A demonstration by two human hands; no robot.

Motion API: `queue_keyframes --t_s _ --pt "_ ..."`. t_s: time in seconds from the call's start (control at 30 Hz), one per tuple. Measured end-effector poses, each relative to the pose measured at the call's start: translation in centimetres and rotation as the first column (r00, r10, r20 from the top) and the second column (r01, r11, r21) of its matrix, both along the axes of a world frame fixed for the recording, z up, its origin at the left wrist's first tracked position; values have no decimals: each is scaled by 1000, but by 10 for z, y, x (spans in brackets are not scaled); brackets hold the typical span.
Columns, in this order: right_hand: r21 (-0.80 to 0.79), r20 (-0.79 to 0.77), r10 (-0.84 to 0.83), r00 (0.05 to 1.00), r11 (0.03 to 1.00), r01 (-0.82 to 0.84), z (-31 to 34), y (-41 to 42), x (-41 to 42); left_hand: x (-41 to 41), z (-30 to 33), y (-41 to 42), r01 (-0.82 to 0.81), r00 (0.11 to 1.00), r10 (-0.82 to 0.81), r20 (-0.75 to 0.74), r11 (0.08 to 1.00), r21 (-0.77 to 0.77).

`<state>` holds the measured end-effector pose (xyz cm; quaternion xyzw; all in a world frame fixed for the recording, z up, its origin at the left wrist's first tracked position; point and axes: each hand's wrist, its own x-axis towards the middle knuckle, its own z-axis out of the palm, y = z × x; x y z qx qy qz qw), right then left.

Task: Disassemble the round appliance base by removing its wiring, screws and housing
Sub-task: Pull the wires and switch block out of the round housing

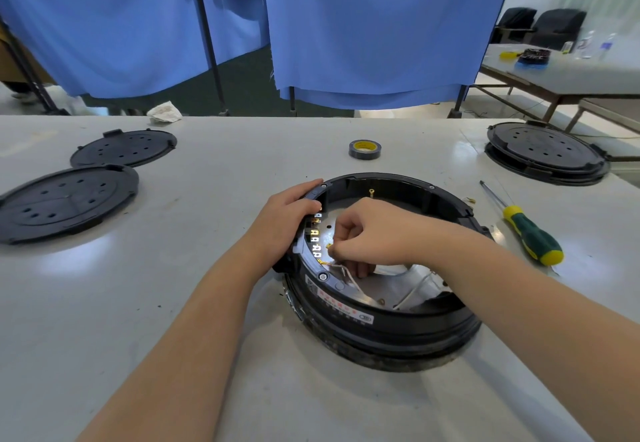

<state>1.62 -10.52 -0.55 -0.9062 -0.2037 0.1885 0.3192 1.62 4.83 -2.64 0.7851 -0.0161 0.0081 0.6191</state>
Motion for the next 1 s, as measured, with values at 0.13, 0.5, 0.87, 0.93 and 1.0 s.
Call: queue_keyframes --t_s 0.13,0.5,0.87,0.93,1.0 --pt "23 4 -15 1000 1000 15 -1 0 0 0 0 0 -2 1000 2 1 1000 -4" --pt "127 53 -9 999 992 2 5 -2 -2 3 -3 0 -1 1000 2 12 1000 -19" --pt "56 18 124 992 991 -124 2 -1 -7 3 -6 0 -32 998 33 45 999 -36" --pt "43 28 137 990 990 -138 2 -2 -5 3 -6 0 -27 998 30 57 999 -47" --pt "24 46 152 987 988 -153 2 -2 -4 2 -7 0 -17 998 20 65 998 -57"
